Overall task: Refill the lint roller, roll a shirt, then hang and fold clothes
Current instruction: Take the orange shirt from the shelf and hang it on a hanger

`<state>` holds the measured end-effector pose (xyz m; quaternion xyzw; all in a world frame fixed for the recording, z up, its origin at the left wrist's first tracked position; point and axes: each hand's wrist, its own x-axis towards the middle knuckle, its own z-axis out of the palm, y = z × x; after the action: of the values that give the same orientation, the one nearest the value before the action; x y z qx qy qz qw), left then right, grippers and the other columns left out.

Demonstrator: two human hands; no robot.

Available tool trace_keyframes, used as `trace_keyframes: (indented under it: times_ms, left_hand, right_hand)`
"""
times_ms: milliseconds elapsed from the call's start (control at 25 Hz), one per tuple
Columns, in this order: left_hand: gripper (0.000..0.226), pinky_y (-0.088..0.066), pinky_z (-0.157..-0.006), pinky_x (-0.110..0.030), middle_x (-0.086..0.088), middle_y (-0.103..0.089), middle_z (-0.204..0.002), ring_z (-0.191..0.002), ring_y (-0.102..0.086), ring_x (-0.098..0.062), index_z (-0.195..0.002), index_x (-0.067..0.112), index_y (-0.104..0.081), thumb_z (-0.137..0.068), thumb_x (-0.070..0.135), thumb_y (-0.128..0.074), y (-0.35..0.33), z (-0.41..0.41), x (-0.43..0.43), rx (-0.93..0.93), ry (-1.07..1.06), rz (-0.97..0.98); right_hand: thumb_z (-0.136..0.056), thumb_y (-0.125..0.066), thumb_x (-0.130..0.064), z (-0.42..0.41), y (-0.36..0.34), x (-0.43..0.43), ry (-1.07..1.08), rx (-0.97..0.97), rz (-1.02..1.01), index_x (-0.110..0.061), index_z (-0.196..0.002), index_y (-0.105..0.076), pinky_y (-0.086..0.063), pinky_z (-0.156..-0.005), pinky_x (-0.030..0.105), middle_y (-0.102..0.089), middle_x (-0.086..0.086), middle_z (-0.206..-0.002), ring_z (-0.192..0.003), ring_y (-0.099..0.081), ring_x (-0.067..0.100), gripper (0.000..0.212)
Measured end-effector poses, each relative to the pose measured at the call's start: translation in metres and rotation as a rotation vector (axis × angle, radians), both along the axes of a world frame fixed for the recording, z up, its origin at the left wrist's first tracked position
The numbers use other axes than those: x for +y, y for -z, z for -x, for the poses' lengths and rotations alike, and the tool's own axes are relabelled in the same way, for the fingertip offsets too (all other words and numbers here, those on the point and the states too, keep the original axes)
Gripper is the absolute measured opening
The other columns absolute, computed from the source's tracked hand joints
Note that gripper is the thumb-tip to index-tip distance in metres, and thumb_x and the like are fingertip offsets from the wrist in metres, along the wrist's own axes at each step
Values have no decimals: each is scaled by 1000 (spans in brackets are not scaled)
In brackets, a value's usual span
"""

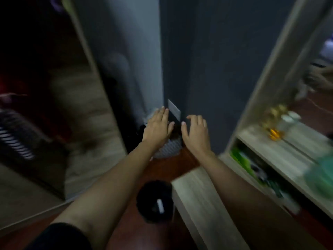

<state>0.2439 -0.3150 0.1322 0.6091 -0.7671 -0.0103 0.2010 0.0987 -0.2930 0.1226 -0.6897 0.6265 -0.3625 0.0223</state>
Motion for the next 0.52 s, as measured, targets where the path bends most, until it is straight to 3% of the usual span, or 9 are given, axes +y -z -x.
trace_keyframes:
  times_ms: [240,520]
  left_hand:
    - [56,-10,-116,-28,-13,-22,-155,-144,-16,-24,-145,5,-24,-99,34,-36,-132,-185,-17,1,-268,335]
    - [53,-14,-112,-26,-16,-34,-149,-140,-28,-27,-141,3,-34,-97,32,-42,-263,-406,-24,-150,-393,645]
  right_hand:
    - [-89,-36,-35,-188,-127,-78,-368,-55,296,-7,-106,-57,-44,-82,38,-61,15,-102,-94,-55,32,39]
    - [-91,-44,-34,-409,-257,-122,-572,1,560,-11,-110,-55,-44,-81,36,-57,9,-104,-96,-53,26,31]
